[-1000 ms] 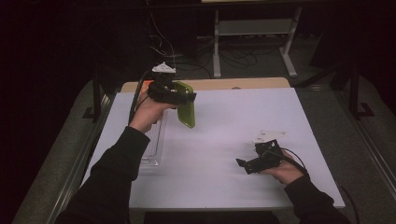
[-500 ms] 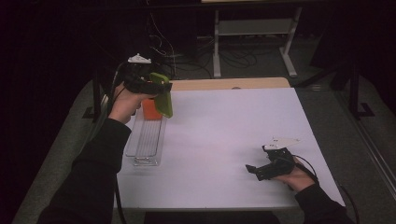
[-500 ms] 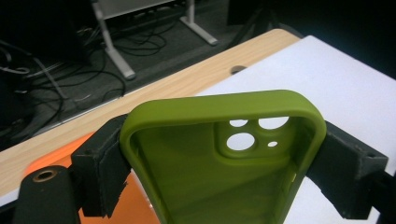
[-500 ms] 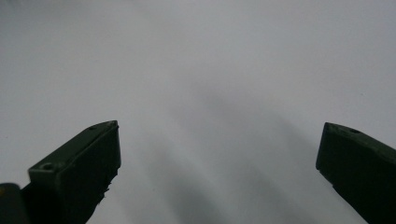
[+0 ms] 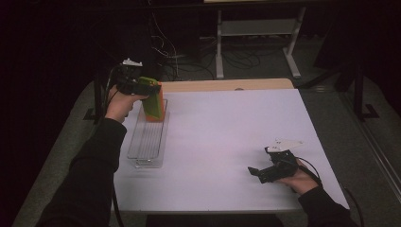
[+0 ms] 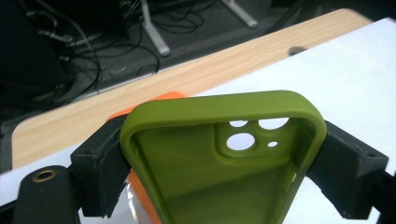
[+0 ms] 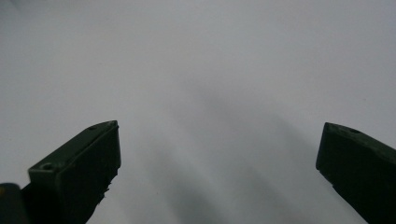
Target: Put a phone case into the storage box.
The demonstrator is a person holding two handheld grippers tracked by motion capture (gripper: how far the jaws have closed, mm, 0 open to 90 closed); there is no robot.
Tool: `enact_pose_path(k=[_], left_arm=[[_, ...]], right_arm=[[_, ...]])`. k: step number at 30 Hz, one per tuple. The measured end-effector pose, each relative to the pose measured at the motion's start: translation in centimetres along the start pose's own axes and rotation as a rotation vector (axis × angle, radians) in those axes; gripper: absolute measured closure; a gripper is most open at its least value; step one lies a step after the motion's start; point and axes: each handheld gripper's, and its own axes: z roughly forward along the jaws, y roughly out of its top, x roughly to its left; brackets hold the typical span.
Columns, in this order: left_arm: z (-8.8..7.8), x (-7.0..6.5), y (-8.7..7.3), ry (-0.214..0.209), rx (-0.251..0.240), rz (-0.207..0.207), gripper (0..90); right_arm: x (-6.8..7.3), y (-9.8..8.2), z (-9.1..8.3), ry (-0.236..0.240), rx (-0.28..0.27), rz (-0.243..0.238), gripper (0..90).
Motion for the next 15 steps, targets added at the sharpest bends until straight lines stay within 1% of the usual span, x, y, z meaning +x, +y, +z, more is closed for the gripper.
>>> enact_pose_path(k=[2, 4, 7, 9, 11, 14, 15], left_arm=[[0.6, 0.3, -0.5, -0.001, 0.013, -0.015, 14.4], [1.1, 0.5, -0.9, 0.005, 0.026, -0.016, 14.4], [1.8, 0.8, -1.5, 0.023, 0.036, -0.028, 14.3], [2.2, 1.0, -1.9, 0.036, 0.051, -0.033, 14.2], [2.5, 1.0, -2.2, 0.051, 0.055, -0.032, 14.1], [3.0, 1.1, -2.5, 0.058, 0.058, -0.050, 13.9], [3.1, 1.1, -2.6, 0.061, 0.060, -0.049, 13.9]], right_arm=[[0.0, 0.0, 0.0, 0.000, 0.001, -0.002, 0.0], [0.0, 0.0, 0.0, 0.001, 0.000, -0.002, 0.0], [0.0, 0.0, 0.0, 0.004, -0.004, 0.001, 0.0], [0.0, 0.0, 0.0, 0.004, -0.004, -0.001, 0.0], [0.1, 0.0, 0.0, 0.005, -0.005, 0.001, 0.0], [0.1, 0.0, 0.0, 0.007, -0.007, -0.002, 0.0], [0.1, 0.0, 0.0, 0.006, -0.009, -0.004, 0.0]])
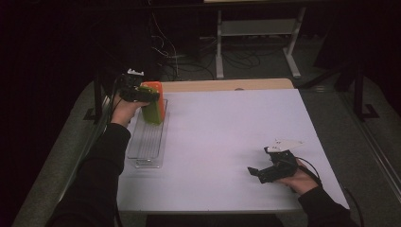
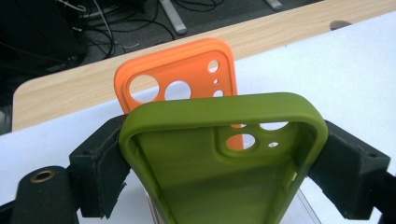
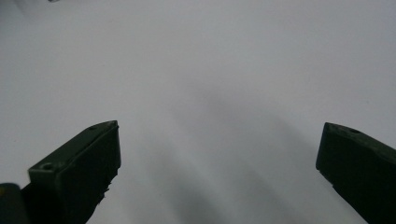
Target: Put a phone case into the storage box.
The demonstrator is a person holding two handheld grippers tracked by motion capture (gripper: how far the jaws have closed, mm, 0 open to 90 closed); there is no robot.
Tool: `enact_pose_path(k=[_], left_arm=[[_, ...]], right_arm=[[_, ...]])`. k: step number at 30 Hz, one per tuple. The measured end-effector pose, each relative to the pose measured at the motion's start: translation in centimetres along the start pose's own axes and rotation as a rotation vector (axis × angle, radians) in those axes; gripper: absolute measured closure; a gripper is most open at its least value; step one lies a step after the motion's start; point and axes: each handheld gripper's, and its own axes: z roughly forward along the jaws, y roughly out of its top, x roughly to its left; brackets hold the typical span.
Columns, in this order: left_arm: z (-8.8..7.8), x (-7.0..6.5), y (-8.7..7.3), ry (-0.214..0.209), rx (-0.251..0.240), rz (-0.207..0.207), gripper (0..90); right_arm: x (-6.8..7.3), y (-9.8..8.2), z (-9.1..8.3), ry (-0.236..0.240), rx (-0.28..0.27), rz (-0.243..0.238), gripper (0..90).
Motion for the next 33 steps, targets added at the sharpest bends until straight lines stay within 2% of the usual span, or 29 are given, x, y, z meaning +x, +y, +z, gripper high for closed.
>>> enact_pose_path(k=[9, 16, 20, 25, 31, 33], left_arm=[[0.9, -0.3, -0.3, 0.038, -0.004, -0.011, 12.9], [1.6, -0.3, -0.3, 0.053, -0.012, -0.045, 7.7], [1.8, -0.1, -0.3, 0.042, -0.009, -0.060, 2.9], [1.4, -0.1, -0.3, 0.025, -0.022, -0.062, 2.7], [0.0, -0.4, -0.3, -0.037, -0.027, -0.026, 2.7], [-0.7, -0.7, -0.3, -0.074, -0.025, -0.005, 2.7]], right_arm=[[0.1, 0.0, 0.0, 0.008, 0.001, 0.002, 0.0], [0.1, 0.1, 0.0, 0.009, 0.001, 0.004, 0.0], [0.1, 0.1, 0.0, 0.011, 0.000, 0.003, 0.0], [0.1, 0.1, 0.0, 0.013, -0.001, 0.001, 0.0], [0.2, 0.1, 0.0, 0.011, 0.001, -0.002, 0.0], [0.2, 0.1, 0.0, 0.010, -0.001, -0.004, 0.0]])
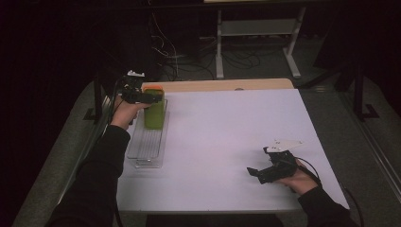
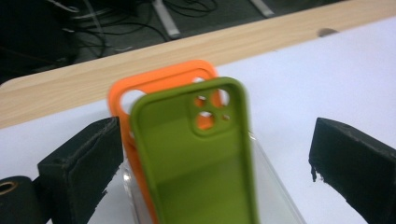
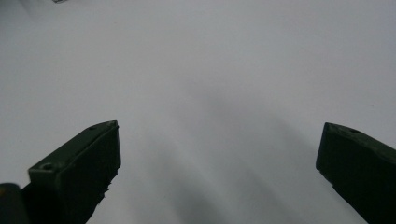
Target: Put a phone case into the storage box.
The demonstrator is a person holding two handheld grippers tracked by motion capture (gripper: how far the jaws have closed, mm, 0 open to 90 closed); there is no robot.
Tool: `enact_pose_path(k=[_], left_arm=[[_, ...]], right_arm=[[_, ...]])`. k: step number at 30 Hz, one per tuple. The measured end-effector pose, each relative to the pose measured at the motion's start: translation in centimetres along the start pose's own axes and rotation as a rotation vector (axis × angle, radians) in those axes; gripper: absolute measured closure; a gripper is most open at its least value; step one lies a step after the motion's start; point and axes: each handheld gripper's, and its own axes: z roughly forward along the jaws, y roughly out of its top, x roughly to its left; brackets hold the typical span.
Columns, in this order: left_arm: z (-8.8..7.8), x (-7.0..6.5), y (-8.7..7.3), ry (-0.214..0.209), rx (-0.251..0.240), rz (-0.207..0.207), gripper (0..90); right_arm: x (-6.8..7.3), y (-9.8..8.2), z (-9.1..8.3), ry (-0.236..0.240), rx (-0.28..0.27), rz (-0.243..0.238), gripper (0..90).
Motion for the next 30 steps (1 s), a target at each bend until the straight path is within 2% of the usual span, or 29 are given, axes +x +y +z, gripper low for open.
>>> enact_pose_path(k=[3, 7, 11, 15, 22, 23, 30], left_arm=[[-1.0, -0.6, 0.0, -0.052, -0.005, 0.036, 2.7], [-2.4, -1.7, -0.5, -0.127, -0.042, 0.062, 2.7], [-3.6, -2.8, -1.3, -0.178, -0.056, 0.111, 2.7], [-4.8, -4.0, -2.3, -0.216, -0.074, 0.155, 2.7], [-6.4, -5.9, -4.5, -0.279, -0.093, 0.200, 2.8], [-6.6, -6.1, -4.8, -0.289, -0.097, 0.205, 2.7], [-7.4, -7.0, -7.3, -0.319, -0.095, 0.234, 2.8]], right_arm=[[0.0, 0.0, 0.0, -0.001, -0.001, -0.005, 0.0], [0.0, 0.1, -0.1, -0.004, -0.006, -0.007, 0.0], [0.0, 0.3, -0.3, -0.003, -0.009, -0.007, 0.0], [0.1, 0.5, -0.5, -0.007, -0.013, -0.016, 0.0], [0.5, 1.3, -1.0, 0.003, -0.022, -0.017, 0.0], [0.4, 1.4, -1.0, 0.002, -0.025, -0.029, 0.0], [0.5, 2.1, -1.6, -0.004, -0.035, -0.027, 0.0]])
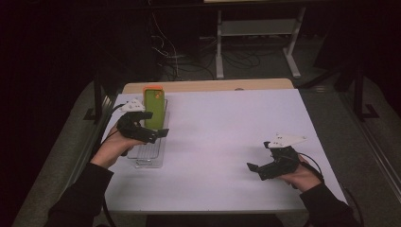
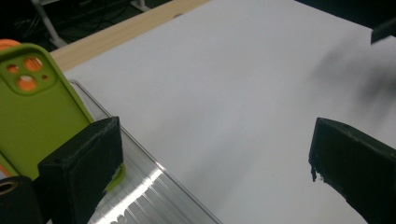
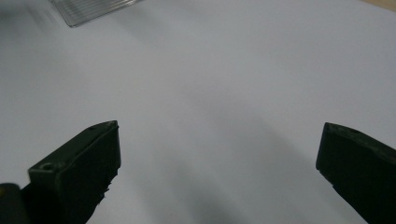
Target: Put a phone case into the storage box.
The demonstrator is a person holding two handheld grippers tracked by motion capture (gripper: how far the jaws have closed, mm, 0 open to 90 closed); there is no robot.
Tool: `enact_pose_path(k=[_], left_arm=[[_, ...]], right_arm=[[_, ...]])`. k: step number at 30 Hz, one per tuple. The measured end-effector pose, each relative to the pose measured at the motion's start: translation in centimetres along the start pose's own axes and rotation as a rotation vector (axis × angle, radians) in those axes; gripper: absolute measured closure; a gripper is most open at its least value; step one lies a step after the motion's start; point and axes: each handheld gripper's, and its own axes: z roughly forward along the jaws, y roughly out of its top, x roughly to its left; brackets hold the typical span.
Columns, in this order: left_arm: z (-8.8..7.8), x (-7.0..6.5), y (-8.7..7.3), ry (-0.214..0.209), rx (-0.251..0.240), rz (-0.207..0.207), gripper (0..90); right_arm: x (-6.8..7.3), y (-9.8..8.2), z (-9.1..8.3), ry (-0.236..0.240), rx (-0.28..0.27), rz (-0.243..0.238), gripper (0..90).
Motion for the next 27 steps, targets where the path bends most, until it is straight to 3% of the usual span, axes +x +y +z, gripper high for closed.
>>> enact_pose_path(k=[2, 12, 27], left_arm=[[-0.1, -0.4, -0.6, -0.001, -0.001, 0.017, 2.7], [-0.1, -1.6, -3.3, -0.027, -0.004, 0.017, 2.8], [0.0, -2.8, -6.5, -0.025, -0.009, 0.028, 2.8]], right_arm=[[-0.1, 0.1, -0.1, -0.002, -0.008, -0.002, 0.0], [0.0, 0.5, -0.2, 0.000, -0.004, -0.004, 0.0], [0.1, 0.6, -0.2, 0.003, -0.006, -0.009, 0.0]])
